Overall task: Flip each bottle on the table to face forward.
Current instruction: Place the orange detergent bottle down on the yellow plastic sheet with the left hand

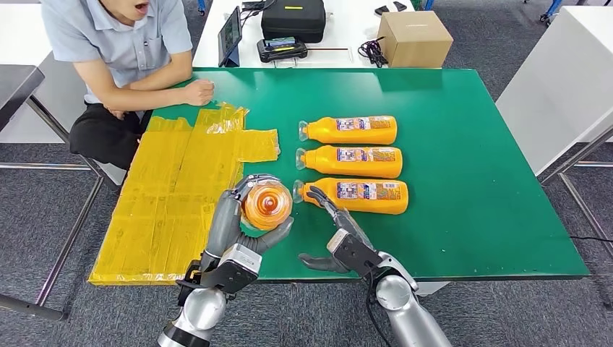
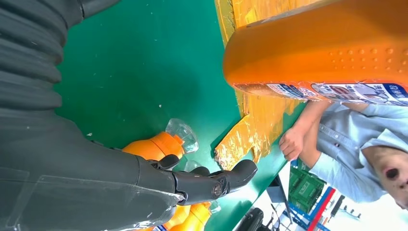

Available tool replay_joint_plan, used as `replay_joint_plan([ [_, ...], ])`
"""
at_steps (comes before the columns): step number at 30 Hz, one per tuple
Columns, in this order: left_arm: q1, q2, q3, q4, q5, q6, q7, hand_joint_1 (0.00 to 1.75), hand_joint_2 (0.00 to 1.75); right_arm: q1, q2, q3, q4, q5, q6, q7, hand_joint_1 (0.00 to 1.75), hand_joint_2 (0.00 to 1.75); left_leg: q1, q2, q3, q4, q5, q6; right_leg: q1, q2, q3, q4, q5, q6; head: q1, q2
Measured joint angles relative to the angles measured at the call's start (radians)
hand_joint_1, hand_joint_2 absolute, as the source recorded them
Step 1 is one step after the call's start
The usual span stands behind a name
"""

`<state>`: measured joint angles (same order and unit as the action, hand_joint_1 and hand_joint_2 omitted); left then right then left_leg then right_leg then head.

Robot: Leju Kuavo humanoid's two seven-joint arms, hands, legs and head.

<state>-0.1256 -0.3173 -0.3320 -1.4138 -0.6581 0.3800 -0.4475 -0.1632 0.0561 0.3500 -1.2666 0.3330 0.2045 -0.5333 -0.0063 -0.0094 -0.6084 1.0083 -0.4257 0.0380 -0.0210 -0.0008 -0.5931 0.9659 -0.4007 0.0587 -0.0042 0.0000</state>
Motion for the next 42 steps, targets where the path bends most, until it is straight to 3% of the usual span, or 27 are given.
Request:
replay_joint_plan([
  [42, 0.0, 0.003, -0.002, -0.001, 0.0, 0.0, 0.0, 1.75, 1.75, 0.0, 0.0, 0.0, -0.002, 0.0, 0.0, 0.0, 0.0, 1.75, 0.0, 0.0, 0.0, 0.0, 0.0, 0.0, 0.0, 0.0, 0.0, 0.0, 0.0, 0.0, 0.0, 0.0],
])
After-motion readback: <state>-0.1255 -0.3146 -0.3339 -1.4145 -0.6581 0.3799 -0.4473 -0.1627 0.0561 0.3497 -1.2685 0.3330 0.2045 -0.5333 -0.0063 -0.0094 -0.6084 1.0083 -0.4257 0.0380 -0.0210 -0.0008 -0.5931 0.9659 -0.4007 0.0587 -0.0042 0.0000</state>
